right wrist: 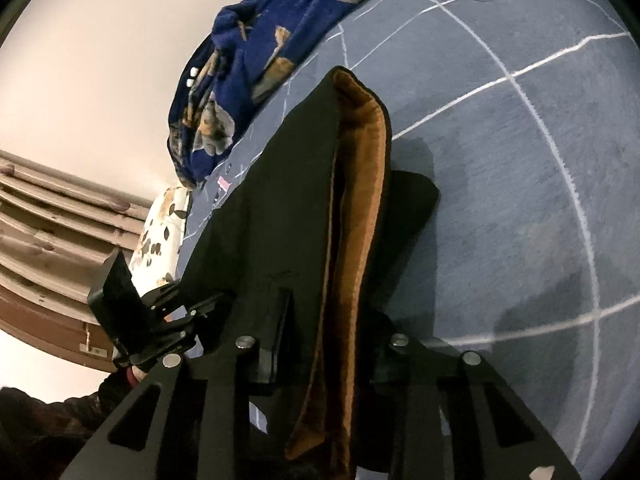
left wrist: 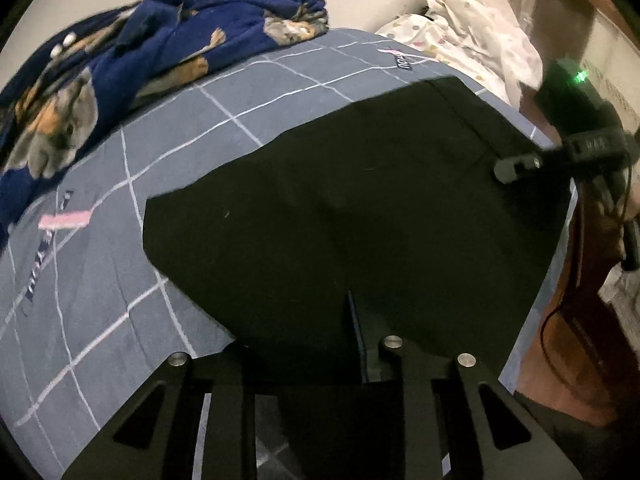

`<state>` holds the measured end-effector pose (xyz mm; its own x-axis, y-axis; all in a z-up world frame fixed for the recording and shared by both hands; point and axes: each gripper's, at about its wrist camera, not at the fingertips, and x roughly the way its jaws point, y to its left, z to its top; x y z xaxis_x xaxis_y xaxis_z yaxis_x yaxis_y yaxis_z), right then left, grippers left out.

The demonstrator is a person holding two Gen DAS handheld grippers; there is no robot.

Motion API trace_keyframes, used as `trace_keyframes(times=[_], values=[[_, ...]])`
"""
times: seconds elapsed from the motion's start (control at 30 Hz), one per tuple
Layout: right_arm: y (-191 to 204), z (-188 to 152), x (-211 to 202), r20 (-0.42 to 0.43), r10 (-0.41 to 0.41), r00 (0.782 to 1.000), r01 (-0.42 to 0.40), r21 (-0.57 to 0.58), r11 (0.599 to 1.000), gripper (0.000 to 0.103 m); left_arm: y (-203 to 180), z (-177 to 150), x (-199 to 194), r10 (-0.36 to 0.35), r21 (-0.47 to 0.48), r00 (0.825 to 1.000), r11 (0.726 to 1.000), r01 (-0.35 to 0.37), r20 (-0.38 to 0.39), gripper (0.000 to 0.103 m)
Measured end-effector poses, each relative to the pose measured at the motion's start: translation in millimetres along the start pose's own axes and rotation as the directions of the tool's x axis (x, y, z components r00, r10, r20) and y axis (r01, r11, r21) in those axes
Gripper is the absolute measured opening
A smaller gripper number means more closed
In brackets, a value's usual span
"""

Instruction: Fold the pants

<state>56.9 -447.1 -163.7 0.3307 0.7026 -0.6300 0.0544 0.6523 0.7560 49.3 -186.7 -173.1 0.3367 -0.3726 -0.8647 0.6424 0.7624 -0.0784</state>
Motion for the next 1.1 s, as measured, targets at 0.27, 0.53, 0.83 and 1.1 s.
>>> trace_keyframes(times=[0.27, 0.53, 0.83, 1.1], values=[[-2, 1, 6, -0.038, -0.042, 0.998, 0.042, 0.000, 0.999, 0.038, 44, -8, 7, -0.144, -0.203, 0.989, 0.970, 0.135, -0.032, 0.057], [-3, 4, 12, -0.053, 0.027, 0.998, -0.027, -0.011, 1.000, 0.052, 48, -4, 12, -0.300, -0.184, 0.954, 0.937, 0.297, 0.012, 0.071], [3, 2, 18, -0.027, -0.048, 0.998, 0.047, -0.035, 0.998, 0.031, 47, -2, 15, -0.252, -0.199, 0.966, 0.945, 0.258, 0.058, 0.024], [17, -14, 26, -0.013, 0.047, 0.999, -0.047, 0.009, 0.999, 0.027, 53, -13, -14, -0.209, -0.224, 0.974, 0.949, 0.223, 0.084, 0.021]])
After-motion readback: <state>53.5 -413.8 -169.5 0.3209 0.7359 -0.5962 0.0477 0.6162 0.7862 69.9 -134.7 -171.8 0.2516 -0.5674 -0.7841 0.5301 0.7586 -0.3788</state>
